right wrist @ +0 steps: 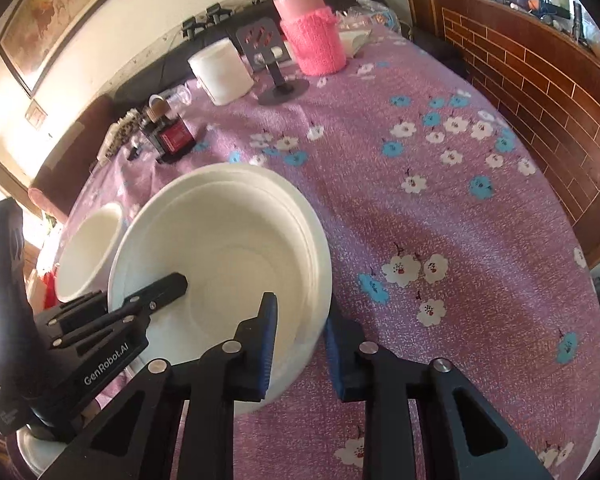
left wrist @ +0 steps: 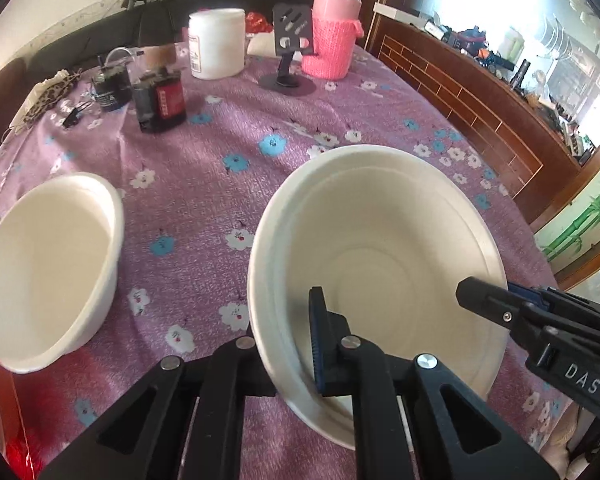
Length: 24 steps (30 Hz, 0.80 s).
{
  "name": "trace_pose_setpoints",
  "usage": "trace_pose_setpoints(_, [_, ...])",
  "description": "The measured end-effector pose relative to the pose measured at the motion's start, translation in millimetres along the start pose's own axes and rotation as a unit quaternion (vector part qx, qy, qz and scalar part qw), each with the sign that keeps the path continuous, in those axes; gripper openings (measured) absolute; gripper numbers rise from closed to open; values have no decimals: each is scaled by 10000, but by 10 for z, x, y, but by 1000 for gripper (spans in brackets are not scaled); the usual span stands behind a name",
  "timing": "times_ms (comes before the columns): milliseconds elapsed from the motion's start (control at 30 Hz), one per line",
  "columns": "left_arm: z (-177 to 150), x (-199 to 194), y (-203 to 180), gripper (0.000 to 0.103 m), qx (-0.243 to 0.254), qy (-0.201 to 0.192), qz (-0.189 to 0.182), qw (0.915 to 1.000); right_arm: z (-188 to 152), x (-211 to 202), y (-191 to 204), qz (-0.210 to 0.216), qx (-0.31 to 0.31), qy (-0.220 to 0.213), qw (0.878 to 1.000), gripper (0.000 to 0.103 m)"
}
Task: Organize plates and bowls
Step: 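Carry the white bowl with both tools over the red plate stack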
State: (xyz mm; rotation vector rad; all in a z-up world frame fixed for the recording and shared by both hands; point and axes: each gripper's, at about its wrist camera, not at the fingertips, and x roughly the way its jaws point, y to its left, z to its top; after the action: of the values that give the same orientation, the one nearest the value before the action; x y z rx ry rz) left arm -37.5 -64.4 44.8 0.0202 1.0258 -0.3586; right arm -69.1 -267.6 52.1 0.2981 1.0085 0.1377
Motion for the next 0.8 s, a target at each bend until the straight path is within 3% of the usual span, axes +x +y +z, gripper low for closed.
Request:
trace_pose_setpoints(167, [-50, -201, 26, 10, -90, -139, -5, 9999, -30, -166, 139, 21, -134, -173, 9998, 24])
trace_pose_setpoints(400, [-184, -579, -17, 10, 40, -566, 301, 9979, -111, -363, 337, 40, -293, -398, 9988, 24])
trace_pose_setpoints(800, [-384, -1079, 161, 10, -225, -909, 306, 9951, -243, -737, 745, 192, -652, -744, 9949, 24])
